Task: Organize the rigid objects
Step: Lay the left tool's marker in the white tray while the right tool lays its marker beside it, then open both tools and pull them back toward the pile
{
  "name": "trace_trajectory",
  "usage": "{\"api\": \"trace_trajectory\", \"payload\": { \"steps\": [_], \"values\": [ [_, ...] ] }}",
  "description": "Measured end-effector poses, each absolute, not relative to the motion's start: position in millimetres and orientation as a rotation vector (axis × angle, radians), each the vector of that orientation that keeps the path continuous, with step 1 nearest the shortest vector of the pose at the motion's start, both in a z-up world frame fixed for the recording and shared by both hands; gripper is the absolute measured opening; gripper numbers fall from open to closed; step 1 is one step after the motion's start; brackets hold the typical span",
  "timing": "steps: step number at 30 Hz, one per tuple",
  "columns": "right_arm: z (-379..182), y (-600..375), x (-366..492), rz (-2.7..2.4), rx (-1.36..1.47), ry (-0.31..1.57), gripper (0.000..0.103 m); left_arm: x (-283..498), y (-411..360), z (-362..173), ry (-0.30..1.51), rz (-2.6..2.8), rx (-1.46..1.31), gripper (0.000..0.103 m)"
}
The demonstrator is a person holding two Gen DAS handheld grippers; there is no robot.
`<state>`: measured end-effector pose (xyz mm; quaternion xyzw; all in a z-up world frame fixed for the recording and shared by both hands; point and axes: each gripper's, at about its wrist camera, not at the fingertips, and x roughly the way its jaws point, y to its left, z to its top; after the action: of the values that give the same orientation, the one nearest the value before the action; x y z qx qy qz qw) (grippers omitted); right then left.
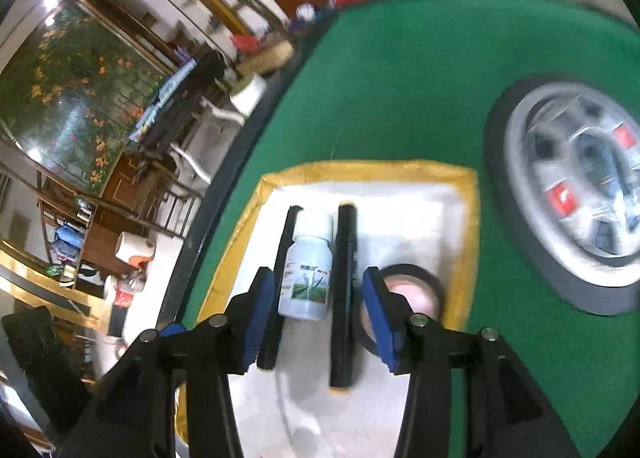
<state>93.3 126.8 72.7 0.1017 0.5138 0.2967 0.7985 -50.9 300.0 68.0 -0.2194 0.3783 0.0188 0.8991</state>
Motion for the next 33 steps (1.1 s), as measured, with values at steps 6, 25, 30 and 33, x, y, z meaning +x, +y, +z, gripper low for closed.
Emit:
{"api": "trace_trajectory", "payload": {
  "steps": [6, 25, 30, 33],
  "values": [
    [131, 46, -1, 0.391, 0.076, 0.671, 0.082, -78, 248, 94, 0.665, 0.124, -0.277, 0.08],
    [121, -179, -104, -0.164, 0.227, 0.379, 0.103, -99, 96, 111, 0.64, 0.145, 0.032, 0.102],
    [118, -230, -111, -0.257, 0.361, 0.382, 0.103, -98, 69, 106, 0.673, 0.127, 0.058, 0.102],
    [111, -248, -112, -0.287, 0.38, 0.405, 0.103, -97, 59, 101, 0.7, 0.1, 0.067, 0.102]
  ]
}}
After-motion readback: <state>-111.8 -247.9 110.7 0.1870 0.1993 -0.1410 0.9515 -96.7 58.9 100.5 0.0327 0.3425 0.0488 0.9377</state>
